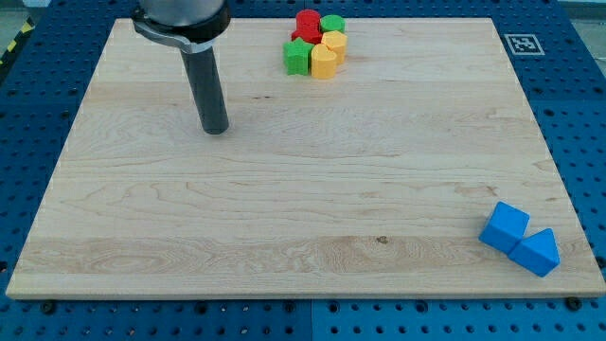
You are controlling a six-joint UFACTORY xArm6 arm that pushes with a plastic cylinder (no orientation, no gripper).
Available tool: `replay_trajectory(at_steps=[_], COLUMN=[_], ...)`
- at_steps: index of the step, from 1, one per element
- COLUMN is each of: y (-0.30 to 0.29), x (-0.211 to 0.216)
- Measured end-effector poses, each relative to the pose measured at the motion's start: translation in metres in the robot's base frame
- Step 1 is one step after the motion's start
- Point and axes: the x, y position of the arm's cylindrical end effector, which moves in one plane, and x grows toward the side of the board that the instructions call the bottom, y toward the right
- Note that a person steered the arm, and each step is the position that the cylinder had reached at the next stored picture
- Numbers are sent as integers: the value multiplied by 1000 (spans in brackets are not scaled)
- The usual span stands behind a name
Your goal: Slide the blue triangle along with blue cube left bit
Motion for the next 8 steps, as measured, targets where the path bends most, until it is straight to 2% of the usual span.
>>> replay_trajectory(at_steps=[7,8], y=[5,47], x=[21,8])
